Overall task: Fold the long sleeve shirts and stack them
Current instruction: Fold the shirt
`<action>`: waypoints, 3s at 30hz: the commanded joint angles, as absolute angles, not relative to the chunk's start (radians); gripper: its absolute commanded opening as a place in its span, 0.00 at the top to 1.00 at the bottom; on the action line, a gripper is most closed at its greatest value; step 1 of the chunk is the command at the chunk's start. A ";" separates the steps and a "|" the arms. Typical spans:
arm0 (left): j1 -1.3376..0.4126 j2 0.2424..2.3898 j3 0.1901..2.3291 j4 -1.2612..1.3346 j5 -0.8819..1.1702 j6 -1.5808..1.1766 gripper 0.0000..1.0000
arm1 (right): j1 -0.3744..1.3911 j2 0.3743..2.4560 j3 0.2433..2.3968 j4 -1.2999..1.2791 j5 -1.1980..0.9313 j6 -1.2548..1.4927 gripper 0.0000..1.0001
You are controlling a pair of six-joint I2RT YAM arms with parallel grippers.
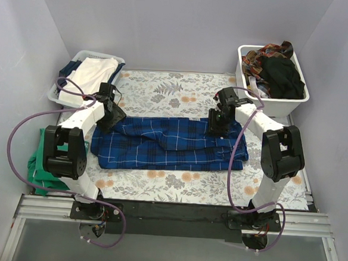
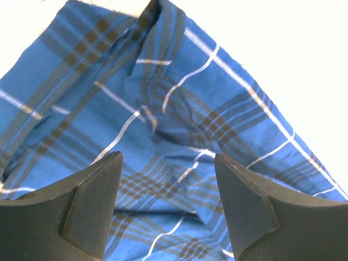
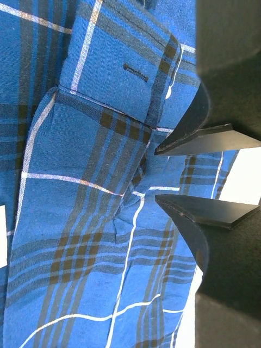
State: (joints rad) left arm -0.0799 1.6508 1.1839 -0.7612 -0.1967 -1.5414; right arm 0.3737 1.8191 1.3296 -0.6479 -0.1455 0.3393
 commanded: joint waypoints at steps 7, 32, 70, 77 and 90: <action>-0.074 1.709 1.218 -0.713 -0.219 -1.500 0.55 | 0.379 1.822 1.318 -0.635 -0.132 0.348 0.59; -0.060 1.795 1.374 -0.730 -0.344 -1.417 1.00 | 0.359 1.759 1.109 -0.661 0.048 0.299 0.62; -0.067 1.704 1.379 -0.684 -0.194 -1.319 0.42 | 0.807 1.957 1.664 -0.584 -0.162 0.198 0.62; -0.147 1.672 1.324 -0.678 -0.078 -1.350 0.41 | 0.851 2.052 1.664 -0.584 -0.235 0.187 0.62; -0.224 1.813 1.227 -0.592 -0.128 -1.394 0.41 | 0.879 2.089 1.499 -0.572 -0.175 0.169 0.63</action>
